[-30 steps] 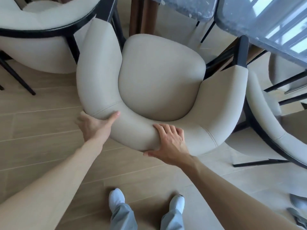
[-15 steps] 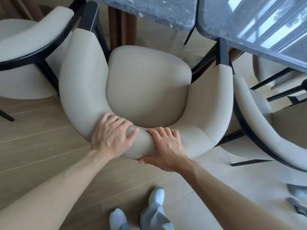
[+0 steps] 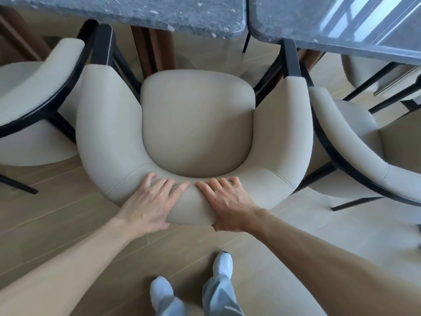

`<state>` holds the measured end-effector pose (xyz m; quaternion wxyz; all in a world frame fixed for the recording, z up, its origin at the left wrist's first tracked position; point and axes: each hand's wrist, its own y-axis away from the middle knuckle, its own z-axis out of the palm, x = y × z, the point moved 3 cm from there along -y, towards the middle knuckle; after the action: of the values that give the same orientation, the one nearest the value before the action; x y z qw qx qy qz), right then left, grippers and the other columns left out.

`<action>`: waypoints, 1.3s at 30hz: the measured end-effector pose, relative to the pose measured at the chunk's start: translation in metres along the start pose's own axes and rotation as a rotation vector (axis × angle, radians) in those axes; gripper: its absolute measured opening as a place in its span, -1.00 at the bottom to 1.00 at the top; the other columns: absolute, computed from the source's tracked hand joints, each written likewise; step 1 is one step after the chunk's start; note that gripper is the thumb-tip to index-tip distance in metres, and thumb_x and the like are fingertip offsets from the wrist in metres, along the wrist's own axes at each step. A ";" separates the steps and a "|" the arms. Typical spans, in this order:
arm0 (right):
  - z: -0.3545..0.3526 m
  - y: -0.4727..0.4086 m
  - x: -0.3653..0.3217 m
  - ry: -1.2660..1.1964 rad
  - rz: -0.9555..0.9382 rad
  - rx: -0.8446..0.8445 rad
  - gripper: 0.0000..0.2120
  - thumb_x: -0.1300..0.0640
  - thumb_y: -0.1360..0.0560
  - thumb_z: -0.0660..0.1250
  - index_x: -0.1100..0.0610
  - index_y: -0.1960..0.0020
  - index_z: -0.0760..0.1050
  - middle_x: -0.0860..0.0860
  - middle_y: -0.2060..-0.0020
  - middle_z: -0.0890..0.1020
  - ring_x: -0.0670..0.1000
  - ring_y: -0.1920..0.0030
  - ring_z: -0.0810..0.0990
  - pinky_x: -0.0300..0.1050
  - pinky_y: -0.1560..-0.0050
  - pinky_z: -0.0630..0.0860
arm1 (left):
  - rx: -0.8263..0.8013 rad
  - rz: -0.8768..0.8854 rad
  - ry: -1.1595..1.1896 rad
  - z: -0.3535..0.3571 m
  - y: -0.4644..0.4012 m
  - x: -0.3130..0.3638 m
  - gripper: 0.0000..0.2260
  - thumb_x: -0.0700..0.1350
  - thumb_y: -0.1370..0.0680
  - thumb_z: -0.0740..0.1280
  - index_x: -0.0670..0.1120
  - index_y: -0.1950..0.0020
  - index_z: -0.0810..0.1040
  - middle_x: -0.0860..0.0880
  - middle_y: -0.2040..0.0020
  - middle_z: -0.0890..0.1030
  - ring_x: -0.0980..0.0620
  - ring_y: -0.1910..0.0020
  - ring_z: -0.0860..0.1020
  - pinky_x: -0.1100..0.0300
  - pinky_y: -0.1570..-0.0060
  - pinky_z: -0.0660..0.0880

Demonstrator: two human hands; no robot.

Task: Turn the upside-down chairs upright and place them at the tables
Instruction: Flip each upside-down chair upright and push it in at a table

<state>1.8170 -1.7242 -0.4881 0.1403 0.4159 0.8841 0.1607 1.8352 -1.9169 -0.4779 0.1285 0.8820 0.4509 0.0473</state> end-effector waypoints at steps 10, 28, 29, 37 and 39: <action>-0.002 0.003 -0.016 -0.035 0.065 -0.009 -0.06 -0.09 -0.25 0.49 0.02 -0.51 0.14 0.00 -0.27 0.49 0.09 -0.25 0.49 0.16 -0.21 0.40 | 0.100 0.058 0.004 0.007 0.009 -0.011 -0.13 0.10 -0.08 0.62 -0.09 -0.36 0.54 -0.04 0.06 0.62 -0.11 0.05 0.63 -0.10 -0.10 0.47; -0.037 -0.048 0.025 -0.074 0.096 -0.015 -0.07 -0.16 -0.18 0.51 -0.06 -0.46 0.21 -0.04 -0.17 0.52 0.07 -0.17 0.51 0.14 -0.15 0.44 | 0.032 0.054 -0.012 -0.006 -0.053 -0.063 -0.17 0.32 -0.30 0.44 0.06 -0.46 0.23 0.04 -0.12 0.53 -0.02 -0.17 0.52 0.00 -0.20 0.35; -0.039 -0.052 0.029 -0.075 0.097 -0.016 -0.08 -0.15 -0.18 0.51 -0.06 -0.45 0.21 -0.04 -0.15 0.52 0.07 -0.17 0.52 0.13 -0.13 0.45 | 0.023 0.056 -0.010 -0.007 -0.058 -0.066 -0.17 0.32 -0.29 0.45 0.06 -0.45 0.23 0.03 -0.11 0.53 -0.03 -0.17 0.52 0.00 -0.20 0.36; -0.055 -0.079 0.052 -0.099 0.104 -0.036 -0.10 -0.19 -0.18 0.52 -0.08 -0.43 0.22 -0.04 -0.17 0.52 0.09 -0.20 0.52 0.14 -0.15 0.46 | -0.053 0.036 0.038 -0.019 -0.088 -0.089 -0.17 0.29 -0.28 0.51 0.05 -0.42 0.24 0.01 -0.08 0.53 -0.05 -0.16 0.52 -0.03 -0.22 0.35; -0.059 -0.086 0.058 -0.103 0.106 -0.036 -0.11 -0.19 -0.18 0.52 -0.09 -0.42 0.23 -0.05 -0.16 0.52 0.08 -0.20 0.51 0.13 -0.15 0.45 | -0.057 0.033 0.049 -0.022 -0.096 -0.094 -0.18 0.28 -0.29 0.52 0.04 -0.41 0.24 0.01 -0.08 0.54 -0.05 -0.16 0.51 -0.04 -0.24 0.35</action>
<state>1.6995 -1.7403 -0.4754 0.1844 0.4672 0.8494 0.1624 1.7000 -1.9348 -0.4799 0.1415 0.8838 0.4379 0.0838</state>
